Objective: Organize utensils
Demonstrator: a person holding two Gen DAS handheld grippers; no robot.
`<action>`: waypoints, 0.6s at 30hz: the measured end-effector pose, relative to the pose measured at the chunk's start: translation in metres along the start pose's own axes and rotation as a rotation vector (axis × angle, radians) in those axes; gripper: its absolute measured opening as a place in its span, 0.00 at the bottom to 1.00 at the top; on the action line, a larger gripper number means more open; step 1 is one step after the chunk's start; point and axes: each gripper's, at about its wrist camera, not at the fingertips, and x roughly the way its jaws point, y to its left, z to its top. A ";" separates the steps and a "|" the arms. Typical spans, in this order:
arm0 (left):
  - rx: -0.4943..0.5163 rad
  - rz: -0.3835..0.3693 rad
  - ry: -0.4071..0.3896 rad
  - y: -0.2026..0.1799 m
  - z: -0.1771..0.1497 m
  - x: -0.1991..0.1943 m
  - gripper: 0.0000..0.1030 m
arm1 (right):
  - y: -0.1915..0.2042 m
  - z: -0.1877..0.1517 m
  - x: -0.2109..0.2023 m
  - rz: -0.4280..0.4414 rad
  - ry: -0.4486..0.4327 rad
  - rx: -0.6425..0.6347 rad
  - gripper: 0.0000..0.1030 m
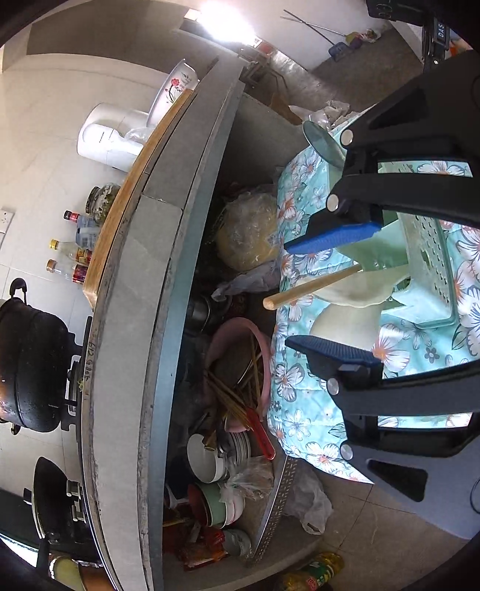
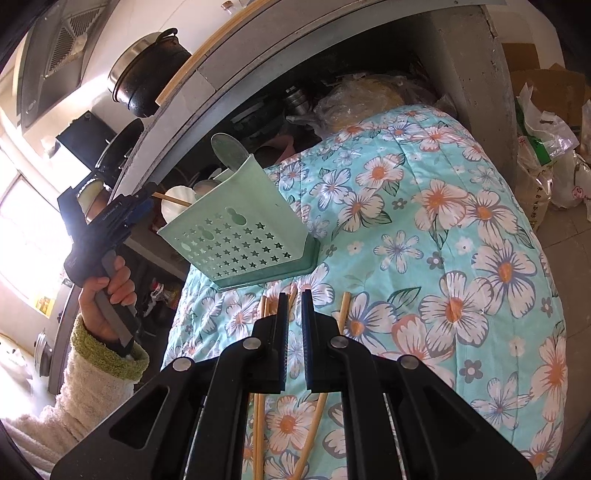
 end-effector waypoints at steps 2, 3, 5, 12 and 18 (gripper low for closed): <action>0.000 0.001 -0.007 0.000 0.004 0.002 0.35 | -0.001 -0.001 0.004 0.000 0.008 0.001 0.07; -0.001 -0.001 -0.008 0.000 0.006 0.003 0.32 | -0.002 -0.002 0.005 -0.001 0.012 0.001 0.07; 0.002 0.003 -0.006 -0.001 0.010 0.006 0.24 | -0.003 -0.004 0.009 -0.001 0.027 0.004 0.07; 0.023 -0.002 -0.020 -0.010 0.016 0.006 0.07 | -0.008 -0.017 0.023 -0.061 0.112 -0.018 0.24; 0.067 -0.022 -0.067 -0.024 0.022 -0.017 0.05 | -0.021 -0.027 0.045 -0.099 0.167 0.013 0.24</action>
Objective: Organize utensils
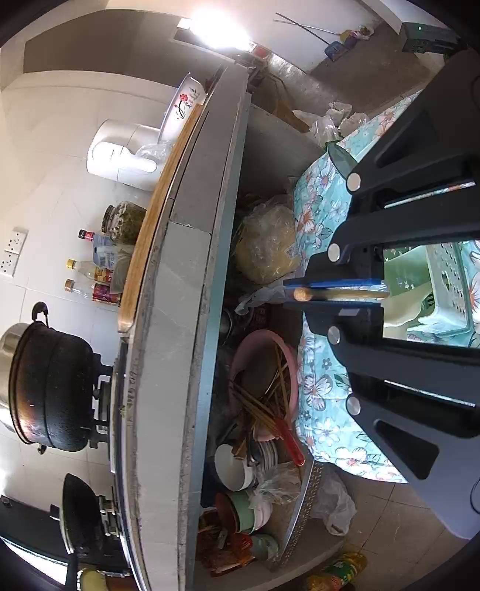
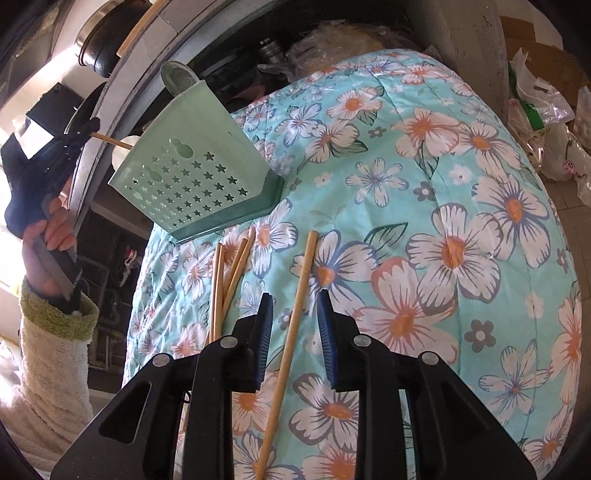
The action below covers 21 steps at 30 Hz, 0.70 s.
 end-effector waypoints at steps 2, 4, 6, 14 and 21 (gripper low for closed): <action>0.014 -0.008 -0.016 -0.005 0.003 -0.009 0.05 | 0.001 0.001 0.007 0.003 0.009 -0.006 0.24; 0.025 -0.015 -0.034 -0.008 0.007 -0.019 0.05 | 0.002 0.003 0.017 -0.007 0.023 -0.007 0.24; 0.030 -0.022 -0.055 -0.012 0.011 -0.030 0.05 | 0.003 0.005 0.027 -0.020 0.038 -0.010 0.24; 0.047 -0.072 -0.147 -0.026 0.029 -0.079 0.05 | 0.000 0.009 0.051 -0.060 0.044 -0.002 0.11; 0.073 -0.126 -0.184 -0.047 0.037 -0.098 0.05 | 0.005 0.012 0.022 -0.012 -0.022 0.006 0.07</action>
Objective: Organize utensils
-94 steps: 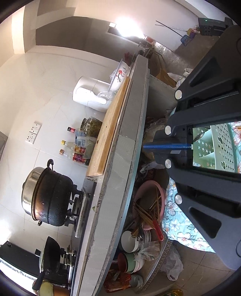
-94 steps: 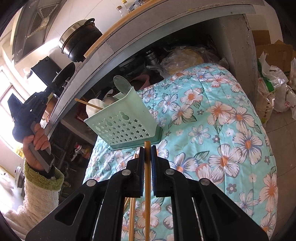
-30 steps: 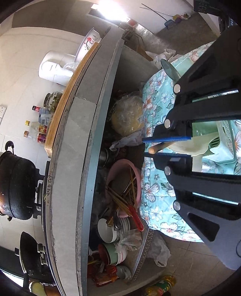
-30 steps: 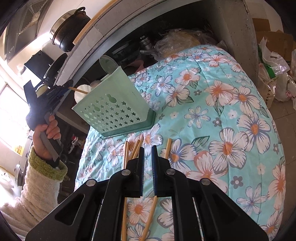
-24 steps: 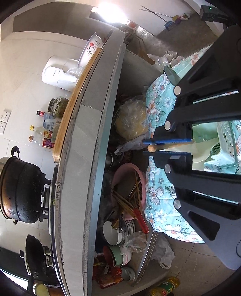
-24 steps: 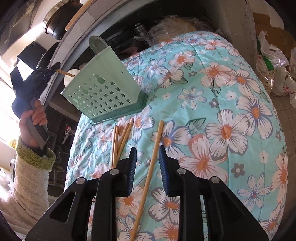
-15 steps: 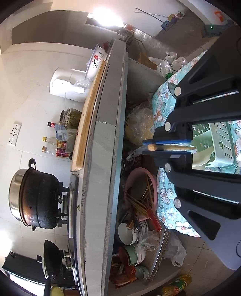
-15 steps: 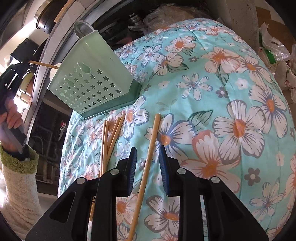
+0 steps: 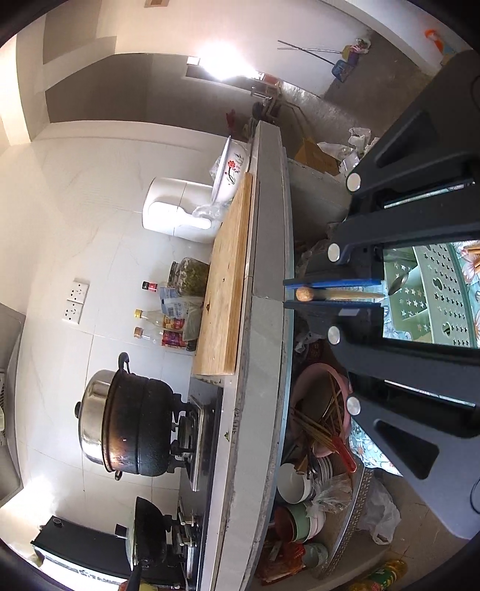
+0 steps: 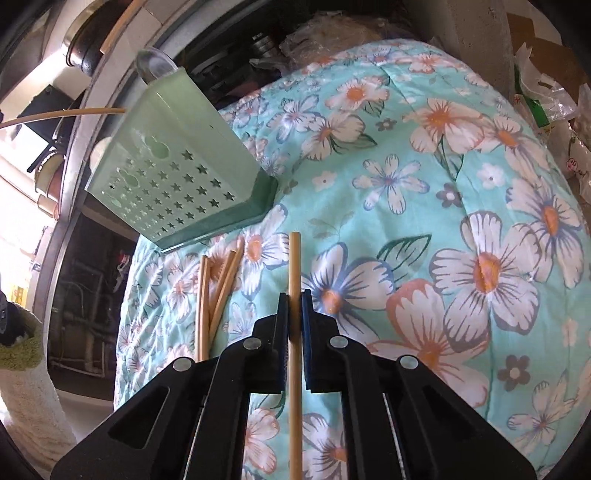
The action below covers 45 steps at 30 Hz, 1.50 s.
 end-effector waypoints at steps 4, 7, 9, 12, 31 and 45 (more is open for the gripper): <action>0.047 0.022 0.016 -0.014 -0.006 0.006 0.05 | 0.017 0.009 -0.042 0.026 -0.102 -0.040 0.07; 0.065 0.045 0.017 -0.017 -0.008 0.008 0.05 | 0.029 0.017 -0.074 0.045 -0.177 -0.074 0.07; 0.071 0.062 0.021 -0.018 -0.010 0.010 0.05 | 0.035 0.020 -0.092 0.062 -0.217 -0.089 0.07; 0.065 0.068 0.039 -0.017 -0.014 0.019 0.05 | 0.039 0.021 -0.110 0.084 -0.250 -0.100 0.07; 0.044 0.042 0.021 -0.013 0.002 -0.016 0.05 | 0.048 0.017 -0.117 0.087 -0.251 -0.108 0.07; 0.029 0.046 0.166 -0.006 -0.020 0.006 0.05 | 0.057 0.013 -0.114 0.078 -0.240 -0.114 0.07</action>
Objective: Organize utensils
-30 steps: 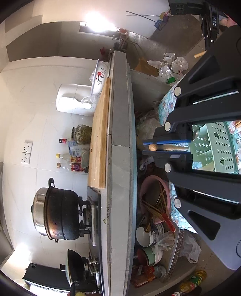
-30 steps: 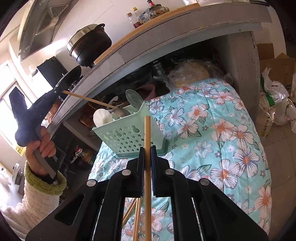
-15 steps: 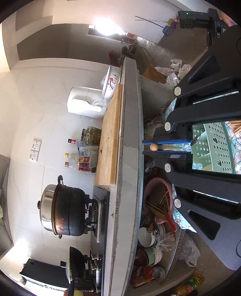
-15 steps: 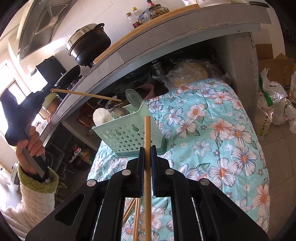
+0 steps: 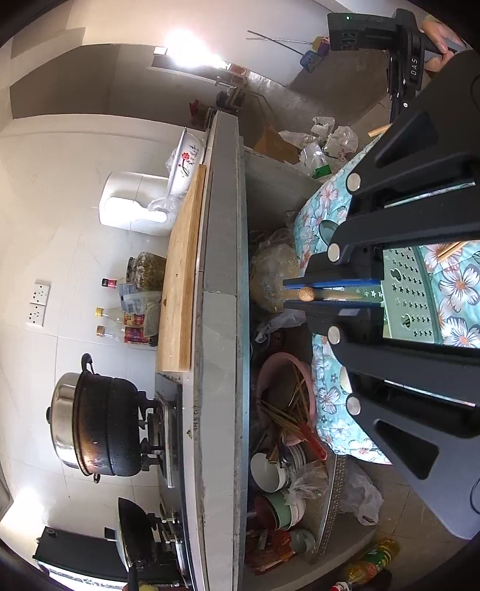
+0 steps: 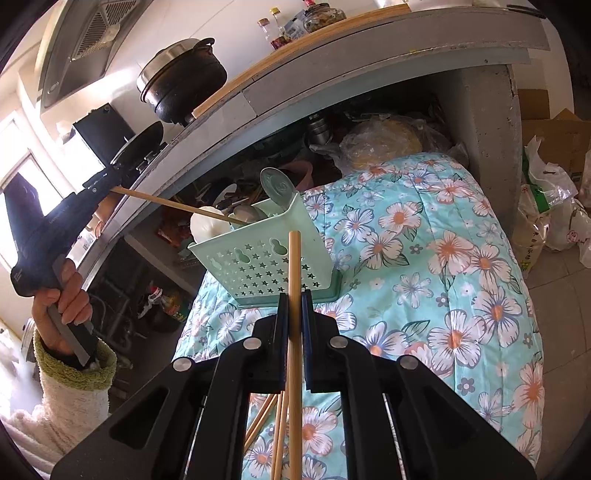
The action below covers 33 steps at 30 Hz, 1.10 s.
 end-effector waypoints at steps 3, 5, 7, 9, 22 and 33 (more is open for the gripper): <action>-0.003 0.001 0.031 -0.001 -0.008 0.017 0.05 | -0.001 0.000 0.000 -0.003 -0.002 0.004 0.07; 0.004 -0.003 0.045 -0.003 -0.011 0.029 0.05 | 0.000 0.000 0.000 -0.001 -0.004 0.001 0.07; 0.010 0.005 0.071 -0.004 -0.015 0.045 0.05 | 0.001 0.000 0.000 0.002 -0.005 0.001 0.07; 0.001 -0.001 0.086 -0.003 -0.017 0.060 0.06 | 0.001 0.001 0.000 0.004 -0.007 -0.003 0.07; -0.207 0.007 0.025 0.043 -0.061 0.025 0.48 | 0.046 0.061 0.010 0.017 -0.077 -0.161 0.07; -0.258 0.107 0.035 0.084 -0.147 -0.049 0.53 | 0.151 0.169 0.083 0.143 -0.255 -0.363 0.07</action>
